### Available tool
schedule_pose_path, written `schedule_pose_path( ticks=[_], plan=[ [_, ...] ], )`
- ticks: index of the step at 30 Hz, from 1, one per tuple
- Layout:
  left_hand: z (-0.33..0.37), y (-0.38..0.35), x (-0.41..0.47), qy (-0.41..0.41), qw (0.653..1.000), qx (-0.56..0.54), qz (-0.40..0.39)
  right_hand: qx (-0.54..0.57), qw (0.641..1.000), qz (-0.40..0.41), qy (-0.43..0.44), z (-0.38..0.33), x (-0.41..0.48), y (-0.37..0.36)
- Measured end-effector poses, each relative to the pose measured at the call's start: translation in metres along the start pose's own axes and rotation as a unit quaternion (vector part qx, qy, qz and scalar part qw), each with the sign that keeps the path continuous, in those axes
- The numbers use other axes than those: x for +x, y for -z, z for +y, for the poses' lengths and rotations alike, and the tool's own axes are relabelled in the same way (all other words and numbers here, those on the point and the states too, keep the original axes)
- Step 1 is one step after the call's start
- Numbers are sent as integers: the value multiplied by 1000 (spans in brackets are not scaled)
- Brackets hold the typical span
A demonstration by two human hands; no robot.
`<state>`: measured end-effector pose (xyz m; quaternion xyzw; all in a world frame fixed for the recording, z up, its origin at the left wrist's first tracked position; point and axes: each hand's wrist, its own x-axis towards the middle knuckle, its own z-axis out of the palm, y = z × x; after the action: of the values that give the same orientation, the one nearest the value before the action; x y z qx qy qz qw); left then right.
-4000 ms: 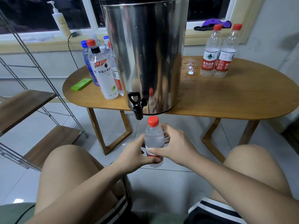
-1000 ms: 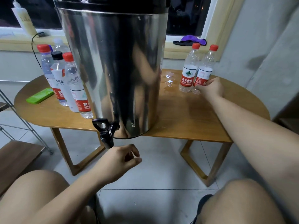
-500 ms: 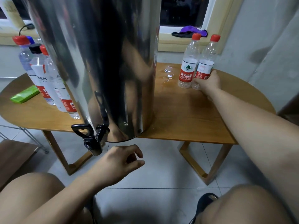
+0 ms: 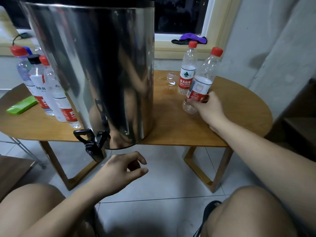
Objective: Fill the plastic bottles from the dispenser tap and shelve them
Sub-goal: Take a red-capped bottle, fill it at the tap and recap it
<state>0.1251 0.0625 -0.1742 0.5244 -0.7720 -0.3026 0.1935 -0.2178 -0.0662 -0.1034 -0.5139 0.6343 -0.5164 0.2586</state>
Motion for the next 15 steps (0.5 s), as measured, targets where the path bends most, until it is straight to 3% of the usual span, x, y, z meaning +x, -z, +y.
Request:
schedule_pose_path(
  ticks=[8, 15],
  plan=[
    [7, 10, -13, -12, 998, -59, 17, 34, 986, -159, 49, -29, -143, -13],
    [20, 18, -28, -48, 992, -113, 15, -79, 955, -281, 43, 1, -207, -35]
  ],
)
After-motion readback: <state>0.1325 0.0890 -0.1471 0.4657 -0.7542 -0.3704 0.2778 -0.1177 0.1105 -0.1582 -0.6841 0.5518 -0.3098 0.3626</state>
